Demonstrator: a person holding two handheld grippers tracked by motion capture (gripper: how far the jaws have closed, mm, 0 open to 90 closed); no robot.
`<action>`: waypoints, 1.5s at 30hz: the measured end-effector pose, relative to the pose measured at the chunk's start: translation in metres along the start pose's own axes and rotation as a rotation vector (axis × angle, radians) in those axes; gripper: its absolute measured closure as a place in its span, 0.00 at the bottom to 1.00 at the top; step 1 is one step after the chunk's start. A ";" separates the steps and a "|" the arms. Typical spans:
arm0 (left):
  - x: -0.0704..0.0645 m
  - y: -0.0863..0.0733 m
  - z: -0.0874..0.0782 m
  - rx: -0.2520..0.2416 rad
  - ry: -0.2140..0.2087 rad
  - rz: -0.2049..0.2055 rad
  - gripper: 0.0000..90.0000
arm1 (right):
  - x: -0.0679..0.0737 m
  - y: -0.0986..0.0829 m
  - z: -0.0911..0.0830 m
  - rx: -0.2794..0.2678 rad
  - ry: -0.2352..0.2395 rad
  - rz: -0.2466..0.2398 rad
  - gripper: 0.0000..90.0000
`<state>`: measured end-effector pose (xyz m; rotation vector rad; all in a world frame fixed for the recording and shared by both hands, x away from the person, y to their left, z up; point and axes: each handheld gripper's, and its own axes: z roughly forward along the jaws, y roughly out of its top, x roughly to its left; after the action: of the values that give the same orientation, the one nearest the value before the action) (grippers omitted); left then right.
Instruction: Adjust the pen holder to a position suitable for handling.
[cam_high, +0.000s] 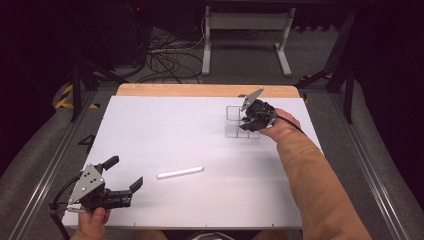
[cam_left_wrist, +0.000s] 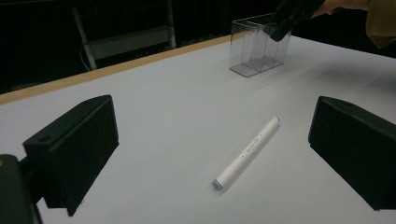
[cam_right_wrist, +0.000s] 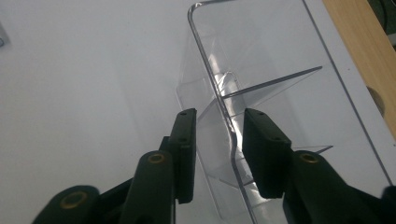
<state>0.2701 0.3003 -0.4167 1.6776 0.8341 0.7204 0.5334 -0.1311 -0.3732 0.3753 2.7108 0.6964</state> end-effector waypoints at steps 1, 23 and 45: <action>0.000 0.000 0.000 0.000 0.000 0.000 0.03 | 0.000 0.000 0.001 0.004 -0.005 -0.003 0.78; 0.000 -0.001 0.001 0.009 -0.004 -0.005 0.03 | 0.002 -0.001 -0.002 0.004 -0.021 -0.083 0.89; 0.001 -0.002 0.002 0.010 -0.010 -0.018 0.03 | 0.014 0.005 -0.019 -0.058 0.013 -0.121 0.96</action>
<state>0.2715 0.3004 -0.4185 1.6796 0.8458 0.6956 0.5148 -0.1303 -0.3578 0.1917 2.6916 0.7440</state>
